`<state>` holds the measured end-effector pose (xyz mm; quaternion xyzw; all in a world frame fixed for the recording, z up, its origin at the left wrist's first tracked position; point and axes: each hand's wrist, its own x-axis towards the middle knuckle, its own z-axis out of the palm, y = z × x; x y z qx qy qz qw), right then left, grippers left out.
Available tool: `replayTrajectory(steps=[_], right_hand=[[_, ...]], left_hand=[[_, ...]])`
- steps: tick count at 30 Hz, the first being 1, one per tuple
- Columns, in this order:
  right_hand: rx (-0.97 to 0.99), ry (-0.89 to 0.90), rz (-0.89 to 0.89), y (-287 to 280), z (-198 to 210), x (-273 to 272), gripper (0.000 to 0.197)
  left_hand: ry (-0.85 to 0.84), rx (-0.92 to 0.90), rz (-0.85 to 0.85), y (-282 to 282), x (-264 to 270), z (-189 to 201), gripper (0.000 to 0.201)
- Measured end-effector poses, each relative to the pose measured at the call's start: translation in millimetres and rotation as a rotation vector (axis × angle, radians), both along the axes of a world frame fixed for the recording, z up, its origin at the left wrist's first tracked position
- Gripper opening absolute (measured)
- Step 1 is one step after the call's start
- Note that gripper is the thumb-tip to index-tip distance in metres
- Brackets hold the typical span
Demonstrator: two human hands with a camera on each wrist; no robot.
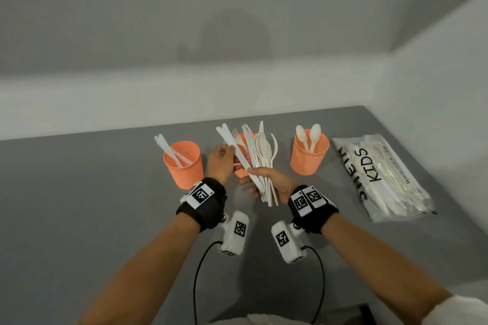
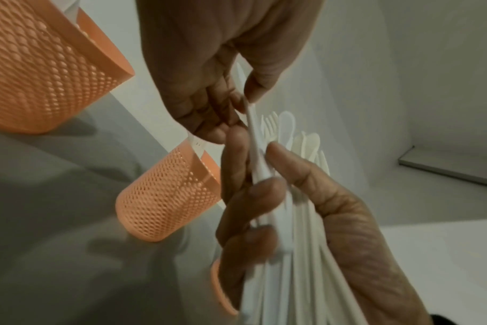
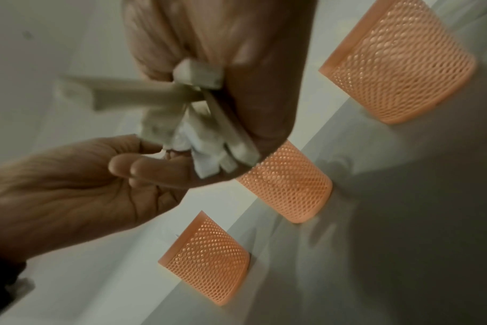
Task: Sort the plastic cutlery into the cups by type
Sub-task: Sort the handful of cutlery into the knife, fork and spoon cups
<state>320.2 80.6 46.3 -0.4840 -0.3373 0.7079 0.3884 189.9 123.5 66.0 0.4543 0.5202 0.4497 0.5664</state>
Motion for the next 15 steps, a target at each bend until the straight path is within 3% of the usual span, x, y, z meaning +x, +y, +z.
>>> replayTrajectory(steps=[7,10,15], right_hand=[[-0.033,0.049,0.034,-8,-10,15,0.021],[0.005,0.102,0.044,-12,-11,19,0.027],[0.021,0.153,0.044,-9,-12,23,0.041]], left_hand=[[-0.279,-0.083,0.185,10,9,5,0.016],[-0.154,-0.039,0.125,6,10,11,0.034],[0.109,-0.094,-0.064,-8,15,6,0.025]])
